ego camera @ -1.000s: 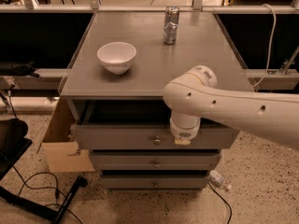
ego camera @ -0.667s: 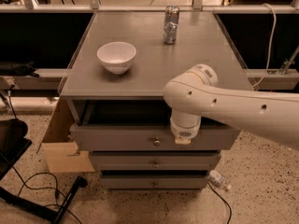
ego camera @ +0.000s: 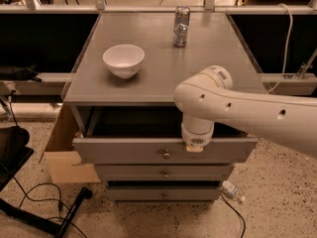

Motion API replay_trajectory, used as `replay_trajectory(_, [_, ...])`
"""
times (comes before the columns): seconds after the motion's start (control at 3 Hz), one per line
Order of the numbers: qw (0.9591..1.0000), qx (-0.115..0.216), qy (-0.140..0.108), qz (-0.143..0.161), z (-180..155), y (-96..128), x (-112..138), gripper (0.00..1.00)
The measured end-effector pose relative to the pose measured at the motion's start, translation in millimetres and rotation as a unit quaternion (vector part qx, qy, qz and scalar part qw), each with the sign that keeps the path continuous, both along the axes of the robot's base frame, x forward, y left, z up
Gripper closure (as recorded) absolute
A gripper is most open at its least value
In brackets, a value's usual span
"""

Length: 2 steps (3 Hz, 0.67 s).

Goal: Open top drawer

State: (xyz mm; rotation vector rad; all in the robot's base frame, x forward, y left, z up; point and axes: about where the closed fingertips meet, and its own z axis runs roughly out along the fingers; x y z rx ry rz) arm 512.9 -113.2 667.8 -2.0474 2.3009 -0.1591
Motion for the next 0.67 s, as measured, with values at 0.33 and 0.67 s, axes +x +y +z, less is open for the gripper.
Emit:
replay_trajectory(0.33, [1.0, -0.001, 0.007, 0.004, 5.9, -1.4, -7.7, 1.0])
replay_trajectory(0.67, [1.0, -0.001, 0.007, 0.004, 7.2, -1.5, -7.9, 1.0])
